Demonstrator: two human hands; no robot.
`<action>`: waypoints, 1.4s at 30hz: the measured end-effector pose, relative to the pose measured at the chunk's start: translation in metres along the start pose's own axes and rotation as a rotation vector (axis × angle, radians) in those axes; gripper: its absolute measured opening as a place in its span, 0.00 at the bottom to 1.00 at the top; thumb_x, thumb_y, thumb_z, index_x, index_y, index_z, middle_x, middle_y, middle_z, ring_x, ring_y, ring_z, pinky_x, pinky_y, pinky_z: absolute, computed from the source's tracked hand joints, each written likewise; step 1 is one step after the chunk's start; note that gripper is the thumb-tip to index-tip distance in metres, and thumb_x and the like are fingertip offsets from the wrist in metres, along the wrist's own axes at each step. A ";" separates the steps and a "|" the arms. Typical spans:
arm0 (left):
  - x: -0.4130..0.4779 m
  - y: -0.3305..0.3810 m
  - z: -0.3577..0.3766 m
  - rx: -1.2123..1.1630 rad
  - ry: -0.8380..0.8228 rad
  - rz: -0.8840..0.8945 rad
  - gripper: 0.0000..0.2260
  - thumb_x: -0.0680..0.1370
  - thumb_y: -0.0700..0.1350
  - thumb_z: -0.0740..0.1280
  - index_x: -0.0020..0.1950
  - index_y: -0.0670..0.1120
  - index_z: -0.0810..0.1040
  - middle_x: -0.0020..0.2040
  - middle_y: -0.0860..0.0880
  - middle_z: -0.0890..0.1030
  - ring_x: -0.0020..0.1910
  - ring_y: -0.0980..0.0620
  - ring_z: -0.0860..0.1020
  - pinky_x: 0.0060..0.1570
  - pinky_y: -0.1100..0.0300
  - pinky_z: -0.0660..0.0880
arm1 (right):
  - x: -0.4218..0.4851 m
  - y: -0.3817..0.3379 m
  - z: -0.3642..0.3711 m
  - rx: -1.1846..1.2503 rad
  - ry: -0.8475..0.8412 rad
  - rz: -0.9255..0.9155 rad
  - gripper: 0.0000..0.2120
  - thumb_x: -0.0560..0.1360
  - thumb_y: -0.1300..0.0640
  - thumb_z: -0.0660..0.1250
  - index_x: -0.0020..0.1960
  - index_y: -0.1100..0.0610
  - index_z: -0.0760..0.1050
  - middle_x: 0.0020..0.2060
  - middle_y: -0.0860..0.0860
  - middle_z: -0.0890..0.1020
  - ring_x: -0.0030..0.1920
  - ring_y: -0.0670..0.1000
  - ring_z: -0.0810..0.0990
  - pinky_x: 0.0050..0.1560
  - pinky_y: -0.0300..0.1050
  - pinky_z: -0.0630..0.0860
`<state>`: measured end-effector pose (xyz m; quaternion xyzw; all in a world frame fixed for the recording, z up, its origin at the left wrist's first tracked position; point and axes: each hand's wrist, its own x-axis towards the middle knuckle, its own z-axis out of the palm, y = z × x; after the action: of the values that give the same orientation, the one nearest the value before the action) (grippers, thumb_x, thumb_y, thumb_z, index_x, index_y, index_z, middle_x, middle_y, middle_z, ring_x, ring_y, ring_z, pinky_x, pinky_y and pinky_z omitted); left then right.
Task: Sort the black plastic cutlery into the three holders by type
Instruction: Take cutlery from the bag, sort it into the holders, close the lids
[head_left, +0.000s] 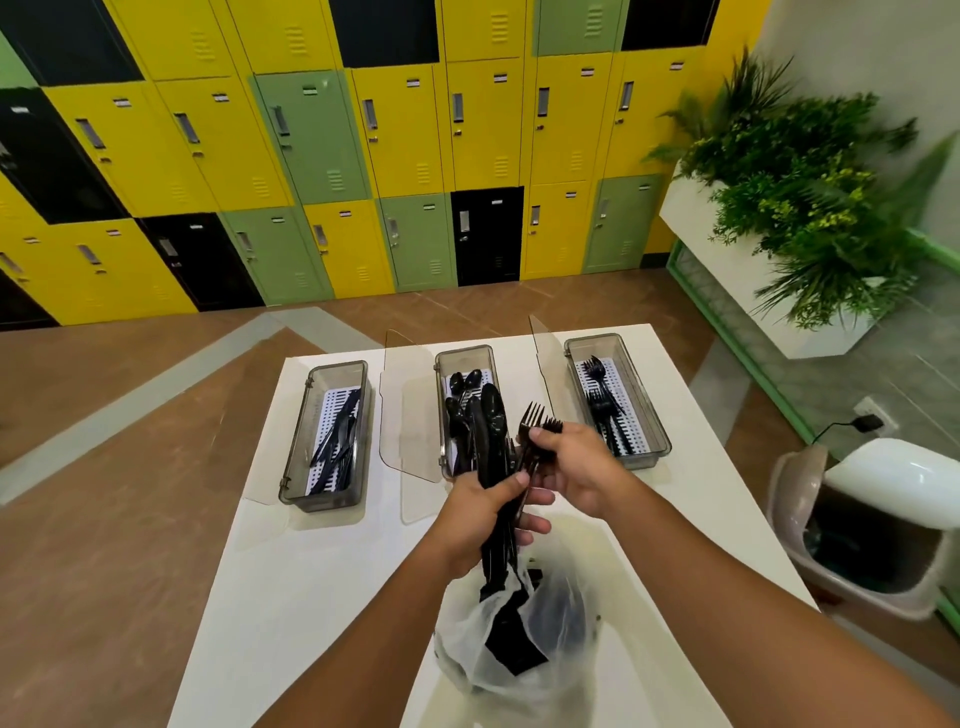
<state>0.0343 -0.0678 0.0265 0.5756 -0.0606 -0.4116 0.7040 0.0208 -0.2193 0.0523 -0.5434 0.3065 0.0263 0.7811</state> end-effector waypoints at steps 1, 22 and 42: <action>0.002 -0.001 0.001 -0.014 0.006 -0.005 0.12 0.84 0.44 0.62 0.66 0.42 0.77 0.51 0.37 0.85 0.36 0.44 0.82 0.32 0.57 0.76 | 0.002 -0.005 -0.003 0.015 0.001 -0.003 0.07 0.82 0.63 0.60 0.49 0.64 0.76 0.38 0.60 0.84 0.35 0.58 0.83 0.35 0.49 0.82; 0.043 -0.020 0.026 0.006 0.181 -0.074 0.12 0.81 0.45 0.68 0.57 0.38 0.80 0.38 0.43 0.80 0.27 0.50 0.71 0.28 0.58 0.71 | 0.106 -0.031 -0.116 -0.232 0.274 0.284 0.14 0.84 0.60 0.52 0.44 0.64 0.70 0.34 0.60 0.79 0.30 0.57 0.76 0.29 0.45 0.74; 0.027 -0.013 0.014 0.000 0.208 -0.041 0.11 0.80 0.47 0.70 0.56 0.40 0.82 0.39 0.42 0.81 0.26 0.49 0.72 0.29 0.57 0.71 | 0.137 -0.040 -0.136 -0.318 0.439 -0.165 0.15 0.78 0.60 0.62 0.64 0.53 0.77 0.52 0.55 0.80 0.45 0.53 0.80 0.51 0.54 0.79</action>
<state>0.0374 -0.0964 0.0090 0.6163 0.0247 -0.3638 0.6980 0.0854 -0.3926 -0.0141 -0.6749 0.4152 -0.1079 0.6003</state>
